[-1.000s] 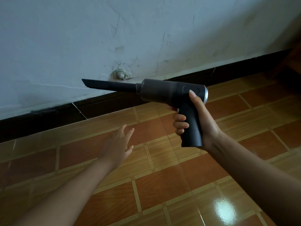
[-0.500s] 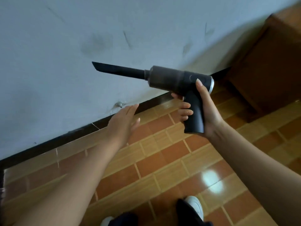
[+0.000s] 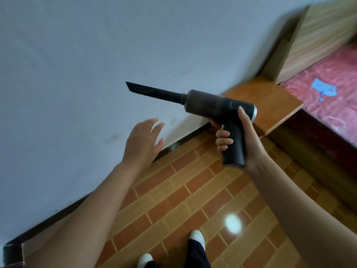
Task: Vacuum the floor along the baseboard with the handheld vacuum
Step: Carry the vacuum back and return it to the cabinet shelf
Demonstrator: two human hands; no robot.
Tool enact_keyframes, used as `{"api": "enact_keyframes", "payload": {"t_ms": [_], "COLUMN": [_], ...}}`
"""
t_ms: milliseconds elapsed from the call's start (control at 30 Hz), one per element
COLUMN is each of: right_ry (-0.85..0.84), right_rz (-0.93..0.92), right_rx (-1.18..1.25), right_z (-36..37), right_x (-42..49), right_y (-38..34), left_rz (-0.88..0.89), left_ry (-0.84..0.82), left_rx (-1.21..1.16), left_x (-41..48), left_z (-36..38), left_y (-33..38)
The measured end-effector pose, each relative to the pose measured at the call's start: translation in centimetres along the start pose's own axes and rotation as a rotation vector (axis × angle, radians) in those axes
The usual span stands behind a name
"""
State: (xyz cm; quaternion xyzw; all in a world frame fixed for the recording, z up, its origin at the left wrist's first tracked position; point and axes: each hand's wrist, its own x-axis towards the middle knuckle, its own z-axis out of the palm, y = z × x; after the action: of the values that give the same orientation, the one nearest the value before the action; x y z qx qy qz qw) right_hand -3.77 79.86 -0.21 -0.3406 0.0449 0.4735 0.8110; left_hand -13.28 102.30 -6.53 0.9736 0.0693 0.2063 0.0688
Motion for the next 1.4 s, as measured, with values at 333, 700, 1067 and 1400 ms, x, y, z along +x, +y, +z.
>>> {"api": "enact_keyframes", "payload": {"t_ms": [333, 700, 1067, 1400], "right_ry": [0.165, 0.425, 0.730, 1.049], "right_rz": [-0.296, -0.704, -1.050, -1.325], "right_rx": [0.077, 0.138, 0.250, 0.428], "right_z": [1.8, -3.6, -9.9, -13.5], "right_x": [-9.5, -24.2, -42.2, -59.4], "right_y": [-0.6, 1.9, 2.8, 7.3], "left_rz": [0.438, 0.725, 1.159, 1.510], "left_ry": [0.025, -0.073, -0.061, -0.118], "left_rx": [-0.001, -0.242, -0.434, -0.656], "left_x": [3.7, 6.1, 3.2, -5.9], "left_z": [-4.6, -2.2, -1.4, -2.4], "left_y": [4.1, 18.0, 42.6, 65.0]}}
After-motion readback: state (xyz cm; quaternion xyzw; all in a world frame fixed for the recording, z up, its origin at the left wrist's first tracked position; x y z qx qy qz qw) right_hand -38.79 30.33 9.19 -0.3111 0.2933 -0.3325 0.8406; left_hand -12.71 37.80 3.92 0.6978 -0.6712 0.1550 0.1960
